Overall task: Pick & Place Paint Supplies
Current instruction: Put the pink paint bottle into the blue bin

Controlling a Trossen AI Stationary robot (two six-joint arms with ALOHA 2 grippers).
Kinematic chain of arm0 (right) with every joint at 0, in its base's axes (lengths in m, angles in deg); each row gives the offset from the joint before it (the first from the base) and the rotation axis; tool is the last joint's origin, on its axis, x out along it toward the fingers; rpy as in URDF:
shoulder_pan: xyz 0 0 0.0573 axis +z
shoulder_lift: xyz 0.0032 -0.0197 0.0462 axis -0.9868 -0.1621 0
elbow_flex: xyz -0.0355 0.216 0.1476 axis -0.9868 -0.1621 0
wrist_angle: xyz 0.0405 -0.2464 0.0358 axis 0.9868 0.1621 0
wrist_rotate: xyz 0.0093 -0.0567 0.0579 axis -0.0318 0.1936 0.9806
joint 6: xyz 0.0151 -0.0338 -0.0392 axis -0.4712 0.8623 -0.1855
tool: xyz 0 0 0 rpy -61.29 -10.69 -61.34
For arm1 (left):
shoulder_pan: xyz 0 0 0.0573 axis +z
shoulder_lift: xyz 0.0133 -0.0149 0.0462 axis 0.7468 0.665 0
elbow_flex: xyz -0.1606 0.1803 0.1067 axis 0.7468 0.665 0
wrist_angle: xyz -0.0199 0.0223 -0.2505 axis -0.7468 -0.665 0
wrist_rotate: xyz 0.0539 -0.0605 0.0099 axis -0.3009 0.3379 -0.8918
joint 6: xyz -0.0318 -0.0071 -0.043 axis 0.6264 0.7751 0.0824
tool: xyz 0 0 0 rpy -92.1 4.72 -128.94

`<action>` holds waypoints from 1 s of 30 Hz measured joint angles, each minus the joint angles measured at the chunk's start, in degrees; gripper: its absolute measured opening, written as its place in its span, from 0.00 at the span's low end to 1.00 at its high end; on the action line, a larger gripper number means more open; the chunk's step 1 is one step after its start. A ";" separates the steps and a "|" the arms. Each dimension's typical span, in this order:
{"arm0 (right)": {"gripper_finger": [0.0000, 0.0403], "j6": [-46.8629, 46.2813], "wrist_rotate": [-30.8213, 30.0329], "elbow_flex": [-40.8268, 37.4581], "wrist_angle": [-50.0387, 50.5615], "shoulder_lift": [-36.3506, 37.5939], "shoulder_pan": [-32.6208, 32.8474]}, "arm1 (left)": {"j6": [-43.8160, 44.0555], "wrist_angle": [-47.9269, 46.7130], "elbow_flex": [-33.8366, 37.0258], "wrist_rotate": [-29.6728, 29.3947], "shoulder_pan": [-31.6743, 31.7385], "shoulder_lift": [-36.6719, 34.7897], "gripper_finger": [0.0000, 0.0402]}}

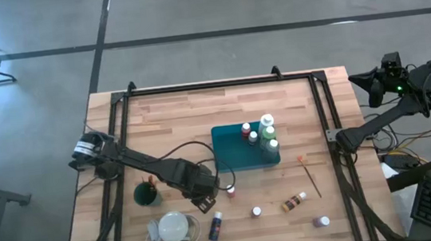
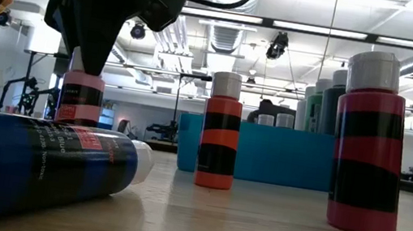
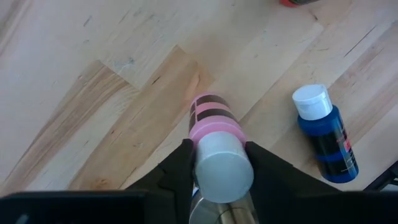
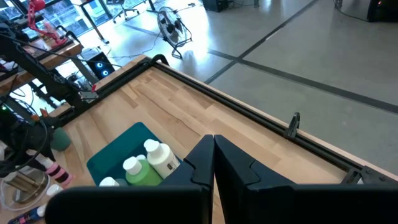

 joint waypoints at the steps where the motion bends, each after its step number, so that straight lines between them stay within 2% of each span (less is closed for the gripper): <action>1: 0.02 0.00 0.00 0.00 0.00 0.02 0.00 | 0.00 -0.02 0.00 0.02 0.00 0.00 0.31; 14: 0.02 0.00 0.00 0.00 0.00 0.00 0.00 | -1.52 -1.28 -1.33 -0.33 0.24 -0.02 0.31; 23: 0.02 0.02 0.00 0.00 -0.01 0.00 0.00 | -4.86 -7.55 -8.39 -2.97 2.97 -0.05 0.31; 30: 0.02 0.02 0.00 0.01 0.00 0.01 0.00 | -9.96 -10.05 -14.52 -4.13 7.41 -0.11 0.31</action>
